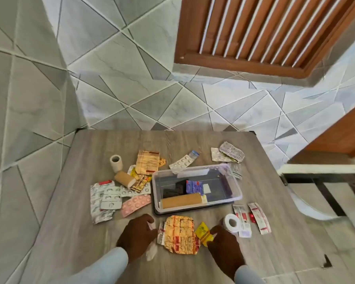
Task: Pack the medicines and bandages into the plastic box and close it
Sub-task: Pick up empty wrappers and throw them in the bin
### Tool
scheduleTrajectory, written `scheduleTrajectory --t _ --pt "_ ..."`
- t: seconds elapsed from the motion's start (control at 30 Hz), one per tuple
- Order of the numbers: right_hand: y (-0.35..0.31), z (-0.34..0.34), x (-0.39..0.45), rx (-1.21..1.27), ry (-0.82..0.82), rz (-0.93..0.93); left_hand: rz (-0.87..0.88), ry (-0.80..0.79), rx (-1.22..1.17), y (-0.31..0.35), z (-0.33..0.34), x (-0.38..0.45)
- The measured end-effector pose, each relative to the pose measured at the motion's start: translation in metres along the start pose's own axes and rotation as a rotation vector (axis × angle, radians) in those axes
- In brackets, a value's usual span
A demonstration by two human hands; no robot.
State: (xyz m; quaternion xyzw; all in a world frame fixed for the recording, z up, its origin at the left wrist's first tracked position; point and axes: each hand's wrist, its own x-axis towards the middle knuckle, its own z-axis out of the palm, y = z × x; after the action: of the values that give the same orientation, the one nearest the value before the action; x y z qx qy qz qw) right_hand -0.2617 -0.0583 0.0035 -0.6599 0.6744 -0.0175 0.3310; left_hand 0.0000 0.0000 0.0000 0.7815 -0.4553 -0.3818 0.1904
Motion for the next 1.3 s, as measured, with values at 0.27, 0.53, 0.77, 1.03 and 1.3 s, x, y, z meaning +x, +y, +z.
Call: scheduleTrajectory --t 0.27,0.53,0.77,1.03,1.3 --pt "0.009 -0.007 0.002 -0.031 -0.095 -0.051 -0.093 0.038 -0.04 0.012 0.012 -0.011" --pt "0.009 -0.004 0.013 -0.142 -0.155 -0.139 -0.168 0.242 0.106 -0.008 0.016 -0.034" --pt "0.007 -0.007 0.017 -0.096 -0.135 -0.156 -0.459 0.445 0.138 -0.033 0.003 -0.054" --pt "-0.034 -0.003 0.013 -0.094 -0.119 -0.323 -0.571 0.382 -0.101 -0.041 0.001 -0.046" --pt "-0.061 0.0 0.01 0.03 -0.203 -0.388 -0.498 0.411 -0.268 -0.032 -0.005 -0.056"
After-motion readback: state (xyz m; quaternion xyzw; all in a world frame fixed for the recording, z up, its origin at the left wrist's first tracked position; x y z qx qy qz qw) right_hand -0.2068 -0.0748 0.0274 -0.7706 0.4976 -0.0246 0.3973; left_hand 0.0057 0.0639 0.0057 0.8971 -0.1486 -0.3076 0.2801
